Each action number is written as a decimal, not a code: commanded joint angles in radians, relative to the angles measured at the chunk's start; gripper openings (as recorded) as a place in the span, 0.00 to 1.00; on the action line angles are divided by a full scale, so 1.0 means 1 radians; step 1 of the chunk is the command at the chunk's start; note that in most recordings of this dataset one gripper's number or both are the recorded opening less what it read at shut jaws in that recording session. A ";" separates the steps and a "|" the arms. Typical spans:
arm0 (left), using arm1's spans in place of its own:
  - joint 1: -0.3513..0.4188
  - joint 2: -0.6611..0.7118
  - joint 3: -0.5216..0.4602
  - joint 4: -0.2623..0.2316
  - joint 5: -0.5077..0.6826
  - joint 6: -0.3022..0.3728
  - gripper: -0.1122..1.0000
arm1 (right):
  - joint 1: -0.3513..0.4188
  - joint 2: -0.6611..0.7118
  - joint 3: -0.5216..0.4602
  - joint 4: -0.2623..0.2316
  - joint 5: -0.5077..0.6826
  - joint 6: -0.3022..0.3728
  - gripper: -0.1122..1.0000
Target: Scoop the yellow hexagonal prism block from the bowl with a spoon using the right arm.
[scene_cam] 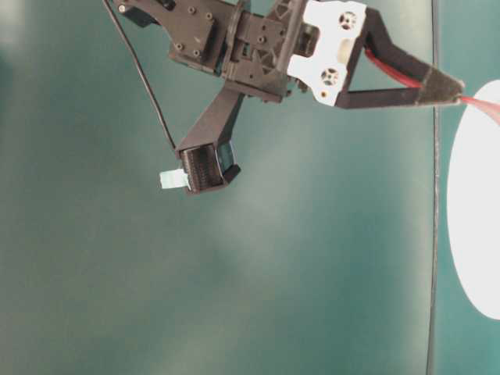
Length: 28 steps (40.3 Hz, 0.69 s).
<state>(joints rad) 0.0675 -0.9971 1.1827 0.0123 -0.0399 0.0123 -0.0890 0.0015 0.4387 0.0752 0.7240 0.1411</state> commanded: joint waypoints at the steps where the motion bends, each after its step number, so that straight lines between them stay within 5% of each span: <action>1: 0.003 0.005 -0.026 0.003 -0.005 0.000 0.11 | 0.005 -0.005 -0.025 0.000 -0.014 0.000 0.31; 28: 0.003 -0.003 -0.026 0.003 0.002 0.000 0.11 | 0.011 0.060 -0.067 0.000 -0.057 -0.011 0.31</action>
<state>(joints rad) 0.0675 -1.0048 1.1827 0.0123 -0.0383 0.0123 -0.0813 0.0736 0.3958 0.0752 0.6780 0.1319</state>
